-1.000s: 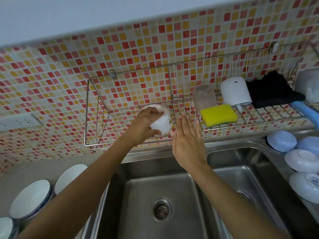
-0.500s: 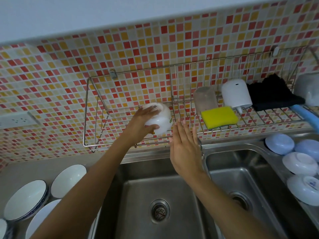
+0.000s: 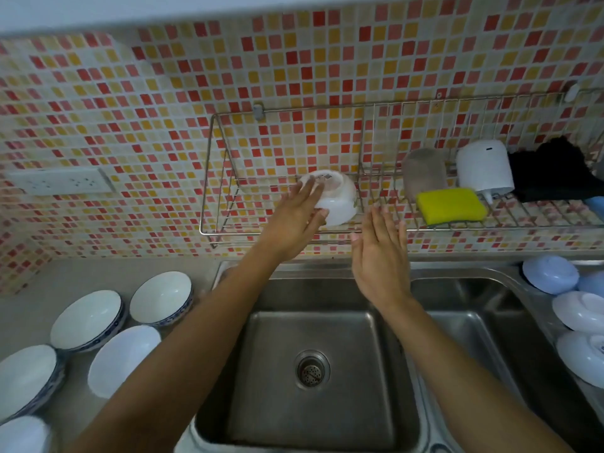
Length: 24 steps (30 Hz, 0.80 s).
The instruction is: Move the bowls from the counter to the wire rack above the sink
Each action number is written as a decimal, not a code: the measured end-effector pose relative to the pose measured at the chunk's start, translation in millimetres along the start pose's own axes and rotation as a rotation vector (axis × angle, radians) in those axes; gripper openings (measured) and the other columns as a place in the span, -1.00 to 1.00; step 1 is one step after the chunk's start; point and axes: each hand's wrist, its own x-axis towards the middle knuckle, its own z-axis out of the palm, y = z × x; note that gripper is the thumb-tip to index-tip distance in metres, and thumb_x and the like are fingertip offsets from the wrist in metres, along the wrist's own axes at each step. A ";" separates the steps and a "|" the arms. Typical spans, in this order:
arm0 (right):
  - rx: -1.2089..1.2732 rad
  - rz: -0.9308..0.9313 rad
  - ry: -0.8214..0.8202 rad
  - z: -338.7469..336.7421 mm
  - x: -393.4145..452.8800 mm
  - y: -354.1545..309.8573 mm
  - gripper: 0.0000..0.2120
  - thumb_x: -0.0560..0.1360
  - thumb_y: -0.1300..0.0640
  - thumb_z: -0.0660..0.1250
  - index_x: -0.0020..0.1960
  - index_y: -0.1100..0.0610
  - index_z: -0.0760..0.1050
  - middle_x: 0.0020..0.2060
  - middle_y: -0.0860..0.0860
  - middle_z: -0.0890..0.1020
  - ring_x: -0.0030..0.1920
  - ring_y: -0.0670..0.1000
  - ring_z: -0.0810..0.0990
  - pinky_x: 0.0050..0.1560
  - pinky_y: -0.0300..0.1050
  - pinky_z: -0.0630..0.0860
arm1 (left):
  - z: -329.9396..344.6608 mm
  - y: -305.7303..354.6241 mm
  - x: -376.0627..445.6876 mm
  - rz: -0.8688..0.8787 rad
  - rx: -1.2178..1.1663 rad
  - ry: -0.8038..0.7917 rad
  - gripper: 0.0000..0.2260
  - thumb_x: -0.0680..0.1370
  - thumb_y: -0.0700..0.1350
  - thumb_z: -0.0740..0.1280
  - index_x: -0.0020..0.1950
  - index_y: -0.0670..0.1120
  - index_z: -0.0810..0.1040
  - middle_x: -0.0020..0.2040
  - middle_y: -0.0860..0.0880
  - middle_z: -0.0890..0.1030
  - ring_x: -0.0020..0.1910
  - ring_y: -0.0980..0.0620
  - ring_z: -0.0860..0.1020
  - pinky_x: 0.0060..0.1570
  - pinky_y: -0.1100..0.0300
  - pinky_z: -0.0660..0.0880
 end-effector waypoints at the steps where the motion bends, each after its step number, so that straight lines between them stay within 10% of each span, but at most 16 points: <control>1: 0.019 0.004 -0.004 -0.2 -3.4 -4.7 -0.43 0.64 -0.06 -0.06 0.55 0.23 0.13 0.55 0.15 0.17 0.57 0.11 0.04 0.56 0.09 -0.13 | -3.5 -5.1 -14.0 -0.008 -0.024 0.044 -0.51 0.66 0.11 -0.01 0.56 0.01 0.00 0.59 -0.01 0.01 0.56 -0.01 -0.05 0.51 0.01 -0.10; 13: 0.510 -0.383 -0.615 88.3 -135.6 -234.2 -0.33 0.62 -0.16 0.11 0.58 0.15 0.01 0.59 0.04 -0.01 0.58 0.05 -0.17 0.50 -0.06 -0.04 | -34.6 -168.8 -317.3 -0.812 -0.027 0.289 -0.46 0.62 0.12 0.09 0.56 -0.02 0.05 0.58 -0.02 0.01 0.56 0.00 -0.06 0.53 -0.04 -0.05; 19: 0.542 -0.440 -0.912 118.6 -191.7 -368.9 -0.49 0.60 -0.05 0.20 0.47 0.16 0.29 0.25 0.14 0.52 0.27 0.14 0.46 0.21 -0.01 0.43 | -55.3 -243.4 -448.4 -1.212 -0.023 0.354 -0.48 0.61 -0.07 0.22 0.52 -0.17 0.17 0.55 -0.21 0.11 0.53 -0.19 0.08 0.49 -0.04 0.09; 24: 0.470 -0.337 -1.152 153.5 -223.2 -435.3 -0.39 0.56 -0.20 0.18 0.43 0.19 0.23 0.12 0.28 0.59 0.16 0.30 0.54 0.07 0.08 0.49 | -48.2 -279.9 -506.3 -1.502 -0.241 0.352 -0.45 0.59 -0.15 0.22 0.52 -0.25 0.09 0.52 -0.26 0.16 0.50 -0.21 0.16 0.44 -0.02 0.14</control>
